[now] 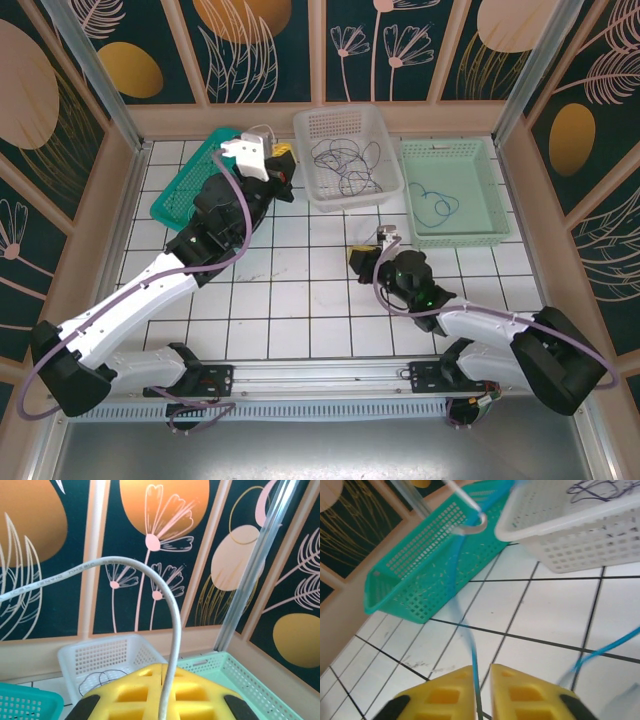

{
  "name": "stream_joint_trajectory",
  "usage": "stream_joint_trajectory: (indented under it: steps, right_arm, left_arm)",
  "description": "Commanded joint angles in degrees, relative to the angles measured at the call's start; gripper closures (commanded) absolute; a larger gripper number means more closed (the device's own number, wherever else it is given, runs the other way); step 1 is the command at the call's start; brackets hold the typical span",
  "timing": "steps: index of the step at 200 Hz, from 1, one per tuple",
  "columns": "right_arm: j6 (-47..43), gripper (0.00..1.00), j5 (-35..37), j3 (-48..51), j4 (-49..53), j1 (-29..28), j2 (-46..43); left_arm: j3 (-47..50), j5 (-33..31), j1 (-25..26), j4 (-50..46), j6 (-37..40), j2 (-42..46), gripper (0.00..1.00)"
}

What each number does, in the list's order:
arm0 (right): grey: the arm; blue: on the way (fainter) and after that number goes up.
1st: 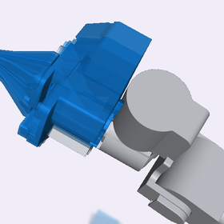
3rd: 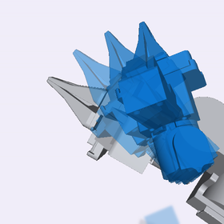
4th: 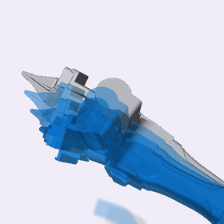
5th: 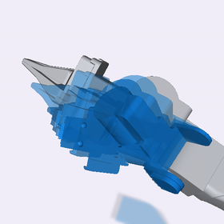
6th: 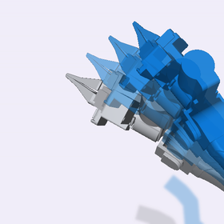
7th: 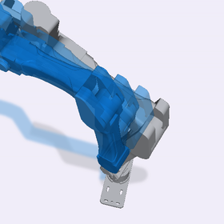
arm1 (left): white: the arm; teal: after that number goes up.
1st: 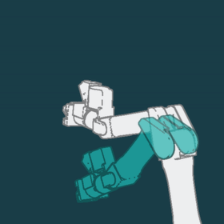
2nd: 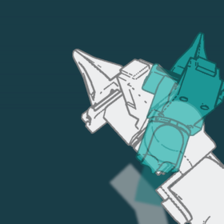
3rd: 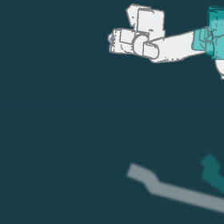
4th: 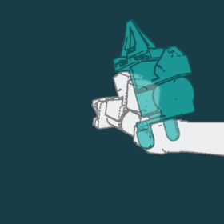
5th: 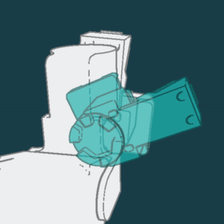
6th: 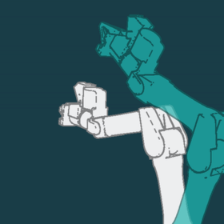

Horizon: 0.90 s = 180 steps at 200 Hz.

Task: Untangle the cables

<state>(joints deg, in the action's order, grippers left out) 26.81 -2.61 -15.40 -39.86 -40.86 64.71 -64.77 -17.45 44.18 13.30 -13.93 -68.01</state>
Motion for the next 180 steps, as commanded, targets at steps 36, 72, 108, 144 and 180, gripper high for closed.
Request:
stream_joint_trajectory:
  steps: [36,72,108,144,180]
  right_arm:
    - [4.86,0.62,-2.58,-1.19,7.55,4.12,-0.54]
    - [1.43,0.53,-3.62,-2.69,8.0,4.01,1.18]
    - [-6.07,0.41,-4.2,-6.19,9.66,1.92,3.16]
    - [-11.69,0.27,-7.73,-7.86,9.54,1.51,5.05]
    - [-10.89,0.23,-13.32,-6.19,5.13,0.97,5.17]
  left_arm:
    - [1.73,0.56,-0.34,4.61,-0.56,2.09,0.96]
    - [1.83,3.02,-0.38,4.48,-1.87,1.91,0.96]
    - [1.67,3.63,-0.34,4.11,-2.24,2.29,0.96]
    - [1.76,4.28,-0.36,3.78,-3.48,3.23,0.96]
    - [2.02,7.2,-0.33,4.84,-5.55,2.63,0.96]
